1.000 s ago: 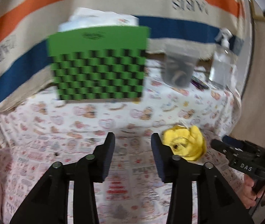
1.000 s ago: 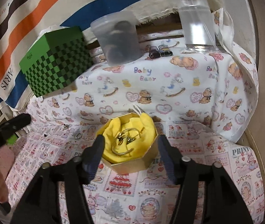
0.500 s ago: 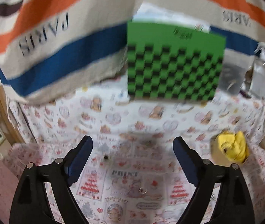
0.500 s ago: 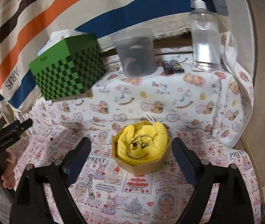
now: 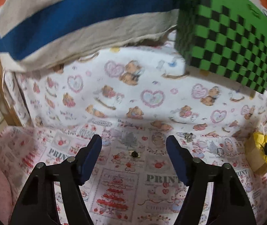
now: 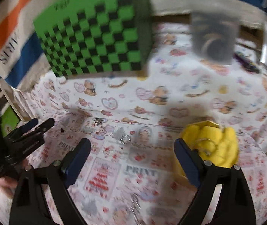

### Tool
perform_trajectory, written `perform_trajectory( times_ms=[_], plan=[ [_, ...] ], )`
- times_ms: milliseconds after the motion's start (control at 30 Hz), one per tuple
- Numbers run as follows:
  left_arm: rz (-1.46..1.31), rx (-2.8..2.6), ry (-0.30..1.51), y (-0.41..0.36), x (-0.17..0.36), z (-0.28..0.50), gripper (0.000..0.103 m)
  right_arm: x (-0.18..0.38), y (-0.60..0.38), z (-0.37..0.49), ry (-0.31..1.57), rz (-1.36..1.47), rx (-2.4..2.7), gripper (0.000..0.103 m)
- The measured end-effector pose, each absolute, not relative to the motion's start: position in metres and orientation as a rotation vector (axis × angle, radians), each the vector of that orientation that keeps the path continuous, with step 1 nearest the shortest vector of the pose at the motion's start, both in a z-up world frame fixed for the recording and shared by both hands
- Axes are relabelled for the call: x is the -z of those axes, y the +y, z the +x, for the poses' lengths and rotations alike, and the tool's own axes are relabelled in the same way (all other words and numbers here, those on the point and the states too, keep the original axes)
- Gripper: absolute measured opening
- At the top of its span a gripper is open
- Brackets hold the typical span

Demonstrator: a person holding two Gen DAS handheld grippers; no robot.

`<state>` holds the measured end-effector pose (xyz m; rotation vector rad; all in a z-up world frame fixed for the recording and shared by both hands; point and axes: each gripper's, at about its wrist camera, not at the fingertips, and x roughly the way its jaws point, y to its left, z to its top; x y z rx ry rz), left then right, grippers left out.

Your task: Organize jewelry

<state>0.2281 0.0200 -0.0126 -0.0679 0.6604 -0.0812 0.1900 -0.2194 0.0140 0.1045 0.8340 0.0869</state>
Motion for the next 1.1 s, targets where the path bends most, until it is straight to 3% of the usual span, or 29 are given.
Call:
perform_trajectory(
  times_ms=[200,267,433,733,800,1100],
  plan=[
    [-0.098,0.074,0.657,0.029,0.016,0.227,0.069,0.024,-0.192,0.234,0.949,0.064,-0.081,0.071],
    [-0.1,0.069,0.665,0.029,0.017,0.229,0.069,0.035,-0.184,0.244,0.98,0.044,-0.084,0.057],
    [-0.129,0.082,0.708,0.029,0.022,0.232,0.069,0.051,-0.18,0.258,1.012,0.001,-0.029,0.045],
    [-0.085,0.053,0.788,0.023,0.025,0.252,0.04,0.063,-0.18,0.263,1.007,0.015,-0.087,0.021],
    [-0.03,0.053,0.851,0.018,0.03,0.264,0.031,0.063,-0.18,0.263,1.004,0.013,-0.093,0.021],
    [0.005,0.08,0.912,0.001,0.037,0.282,0.029,0.05,-0.188,0.244,0.979,0.036,-0.12,0.021]
  ],
)
